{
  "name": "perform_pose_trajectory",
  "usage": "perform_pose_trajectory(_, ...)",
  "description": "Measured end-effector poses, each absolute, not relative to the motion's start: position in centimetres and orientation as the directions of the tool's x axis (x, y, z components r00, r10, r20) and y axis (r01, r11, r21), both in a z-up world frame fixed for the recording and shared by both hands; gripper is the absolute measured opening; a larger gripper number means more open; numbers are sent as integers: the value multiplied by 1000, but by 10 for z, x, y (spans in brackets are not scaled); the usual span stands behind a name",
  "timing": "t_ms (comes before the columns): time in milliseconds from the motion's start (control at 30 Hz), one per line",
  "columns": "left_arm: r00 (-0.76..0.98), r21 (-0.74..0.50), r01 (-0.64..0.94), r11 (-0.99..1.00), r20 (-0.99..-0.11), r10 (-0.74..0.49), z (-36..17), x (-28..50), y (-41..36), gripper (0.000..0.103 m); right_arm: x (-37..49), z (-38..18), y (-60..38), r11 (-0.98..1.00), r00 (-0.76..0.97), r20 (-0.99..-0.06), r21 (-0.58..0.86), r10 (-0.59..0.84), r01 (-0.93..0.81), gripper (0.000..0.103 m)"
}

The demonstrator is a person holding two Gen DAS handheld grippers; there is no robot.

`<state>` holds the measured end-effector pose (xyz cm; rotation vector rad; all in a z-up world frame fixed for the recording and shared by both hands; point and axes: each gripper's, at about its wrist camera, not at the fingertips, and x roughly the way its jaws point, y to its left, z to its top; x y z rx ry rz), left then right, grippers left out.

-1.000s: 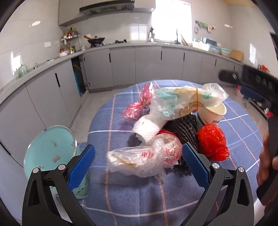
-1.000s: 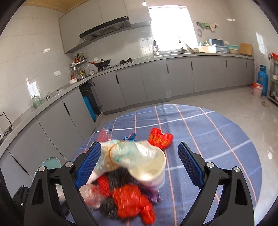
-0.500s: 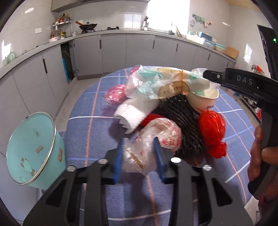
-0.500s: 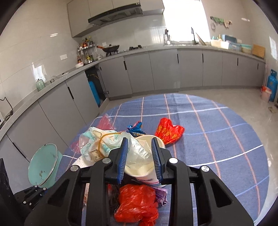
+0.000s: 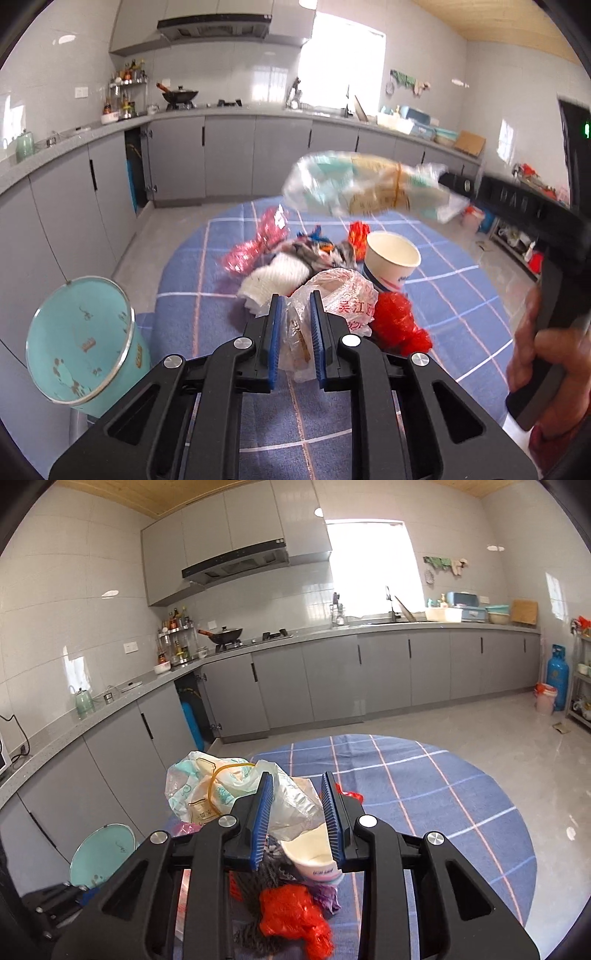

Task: Collect trash
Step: 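Grasp the clear plastic bag with the left tool while the right tool grasps the white-green bag bundle, then carry both held bags over the teal bin and open both tools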

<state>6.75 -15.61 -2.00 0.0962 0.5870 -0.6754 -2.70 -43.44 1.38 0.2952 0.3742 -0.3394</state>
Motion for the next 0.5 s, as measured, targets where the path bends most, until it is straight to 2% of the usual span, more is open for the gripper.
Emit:
perform_pose_trajectory(200,707,-139,523,841,-480,-519,5,73,-118,16,-31,21,-425,901,879,-395,222,-266,372,28)
perform_pose_trajectory(500,829,-136,239,961,-487,-275,12,111,-33,16,0,30,-370,938,914,-380,241,-145,249,28)
